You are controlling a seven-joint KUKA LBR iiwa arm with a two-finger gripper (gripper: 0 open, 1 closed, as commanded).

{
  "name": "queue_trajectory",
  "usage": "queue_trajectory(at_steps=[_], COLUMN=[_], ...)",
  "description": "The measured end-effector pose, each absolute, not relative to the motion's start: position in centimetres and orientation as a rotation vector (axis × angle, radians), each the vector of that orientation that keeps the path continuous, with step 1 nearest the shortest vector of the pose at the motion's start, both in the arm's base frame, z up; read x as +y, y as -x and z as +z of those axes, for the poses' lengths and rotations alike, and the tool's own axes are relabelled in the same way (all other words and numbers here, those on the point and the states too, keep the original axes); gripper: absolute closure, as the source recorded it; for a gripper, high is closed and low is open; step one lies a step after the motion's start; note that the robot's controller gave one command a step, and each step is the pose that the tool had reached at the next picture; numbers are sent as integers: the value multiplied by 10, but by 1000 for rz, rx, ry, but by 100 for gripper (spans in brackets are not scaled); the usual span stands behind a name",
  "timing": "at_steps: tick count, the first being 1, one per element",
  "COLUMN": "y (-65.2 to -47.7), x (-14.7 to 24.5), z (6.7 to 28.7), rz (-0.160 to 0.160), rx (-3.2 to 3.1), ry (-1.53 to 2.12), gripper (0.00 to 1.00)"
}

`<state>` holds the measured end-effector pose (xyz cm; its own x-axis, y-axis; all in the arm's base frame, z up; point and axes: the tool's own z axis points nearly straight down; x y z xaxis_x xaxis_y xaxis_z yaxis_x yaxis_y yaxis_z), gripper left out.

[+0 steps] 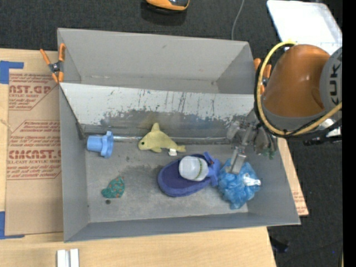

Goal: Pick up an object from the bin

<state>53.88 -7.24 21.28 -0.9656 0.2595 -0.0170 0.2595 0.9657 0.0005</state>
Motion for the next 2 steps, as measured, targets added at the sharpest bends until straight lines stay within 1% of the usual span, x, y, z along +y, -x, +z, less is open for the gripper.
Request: queue_trajectory(at_steps=[1,2], y=[-519,-492], x=[-86,-81], z=[179,156], rz=[-5,-10], rx=[3116,3100], ry=[-247,391], gripper=[0,0])
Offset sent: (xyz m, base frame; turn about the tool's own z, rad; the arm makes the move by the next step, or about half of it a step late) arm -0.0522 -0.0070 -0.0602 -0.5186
